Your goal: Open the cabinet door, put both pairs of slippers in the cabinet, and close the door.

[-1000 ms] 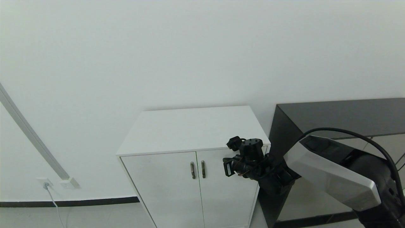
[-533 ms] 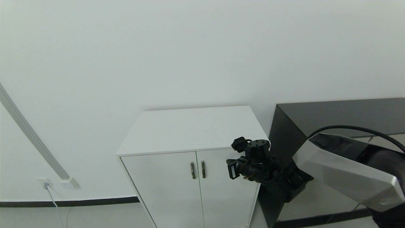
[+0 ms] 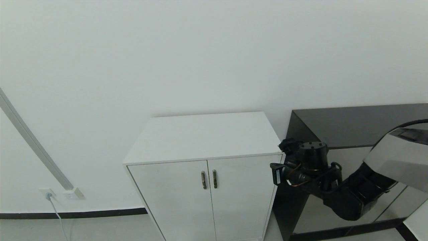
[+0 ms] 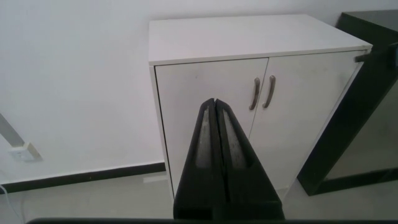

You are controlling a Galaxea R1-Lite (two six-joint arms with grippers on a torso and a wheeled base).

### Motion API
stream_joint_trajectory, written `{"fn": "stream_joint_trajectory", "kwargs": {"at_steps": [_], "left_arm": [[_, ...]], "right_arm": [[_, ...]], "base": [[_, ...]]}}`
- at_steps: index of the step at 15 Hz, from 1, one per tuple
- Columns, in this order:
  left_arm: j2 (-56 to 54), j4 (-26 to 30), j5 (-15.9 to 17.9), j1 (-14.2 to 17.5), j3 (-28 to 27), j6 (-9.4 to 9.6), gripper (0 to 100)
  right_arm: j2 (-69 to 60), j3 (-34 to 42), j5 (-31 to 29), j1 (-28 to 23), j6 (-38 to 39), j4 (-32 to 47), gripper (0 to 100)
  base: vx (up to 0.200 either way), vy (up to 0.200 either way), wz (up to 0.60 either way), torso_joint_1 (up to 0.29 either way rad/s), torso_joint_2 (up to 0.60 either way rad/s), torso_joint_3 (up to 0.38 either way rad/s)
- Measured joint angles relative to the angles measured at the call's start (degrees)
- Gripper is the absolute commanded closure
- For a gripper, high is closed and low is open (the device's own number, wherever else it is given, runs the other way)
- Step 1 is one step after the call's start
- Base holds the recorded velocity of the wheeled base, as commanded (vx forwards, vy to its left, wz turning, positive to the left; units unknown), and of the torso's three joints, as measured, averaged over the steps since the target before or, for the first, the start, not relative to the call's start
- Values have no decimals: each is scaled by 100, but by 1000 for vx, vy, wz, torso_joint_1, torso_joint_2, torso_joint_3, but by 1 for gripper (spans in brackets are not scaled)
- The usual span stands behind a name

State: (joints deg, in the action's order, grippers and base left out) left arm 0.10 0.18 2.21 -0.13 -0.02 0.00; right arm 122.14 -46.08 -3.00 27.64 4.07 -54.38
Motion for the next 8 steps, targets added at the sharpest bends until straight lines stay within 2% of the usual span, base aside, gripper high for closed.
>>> {"fn": "stream_joint_trajectory", "kwargs": {"at_steps": [4, 8], "left_arm": [[0, 0, -2, -2, -5, 0, 100], [0, 0, -5, 0, 0, -5, 100]], "right_arm": [[-557, 599, -769, -325, -11, -22, 100], [-1263, 1325, -857, -432, -24, -27, 100]], "base": [[0, 0, 0, 0, 0, 0], [0, 0, 0, 0, 0, 0]]}}
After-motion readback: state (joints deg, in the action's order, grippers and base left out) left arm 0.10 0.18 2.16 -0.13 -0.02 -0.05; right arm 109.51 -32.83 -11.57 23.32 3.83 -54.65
